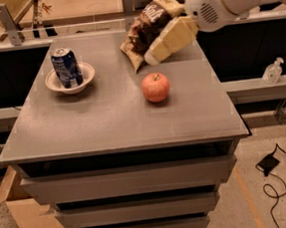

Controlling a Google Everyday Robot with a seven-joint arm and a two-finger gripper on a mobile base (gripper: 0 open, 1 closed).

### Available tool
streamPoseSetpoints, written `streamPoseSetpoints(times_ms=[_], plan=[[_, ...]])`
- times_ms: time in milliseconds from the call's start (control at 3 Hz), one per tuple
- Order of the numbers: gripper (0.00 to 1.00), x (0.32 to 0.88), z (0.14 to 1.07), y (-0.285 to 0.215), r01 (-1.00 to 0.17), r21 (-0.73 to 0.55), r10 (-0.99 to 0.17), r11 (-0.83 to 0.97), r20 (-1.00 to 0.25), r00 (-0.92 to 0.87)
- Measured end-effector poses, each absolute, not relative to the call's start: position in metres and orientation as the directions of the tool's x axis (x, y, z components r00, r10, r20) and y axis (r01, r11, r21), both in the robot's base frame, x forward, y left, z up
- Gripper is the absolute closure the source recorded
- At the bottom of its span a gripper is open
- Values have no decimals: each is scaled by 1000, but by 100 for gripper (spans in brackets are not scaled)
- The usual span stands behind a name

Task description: Pick pepsi can from paper bowl and place on counter

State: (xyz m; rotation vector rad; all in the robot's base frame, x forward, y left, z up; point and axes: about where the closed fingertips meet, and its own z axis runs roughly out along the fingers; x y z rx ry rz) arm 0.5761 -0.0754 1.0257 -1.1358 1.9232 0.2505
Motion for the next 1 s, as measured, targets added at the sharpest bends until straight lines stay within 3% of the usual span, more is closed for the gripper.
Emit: streamPoseSetpoints(times_ms=[1000], plan=[[0,629,997,43,-841,-185,-623,508,-753,-211]])
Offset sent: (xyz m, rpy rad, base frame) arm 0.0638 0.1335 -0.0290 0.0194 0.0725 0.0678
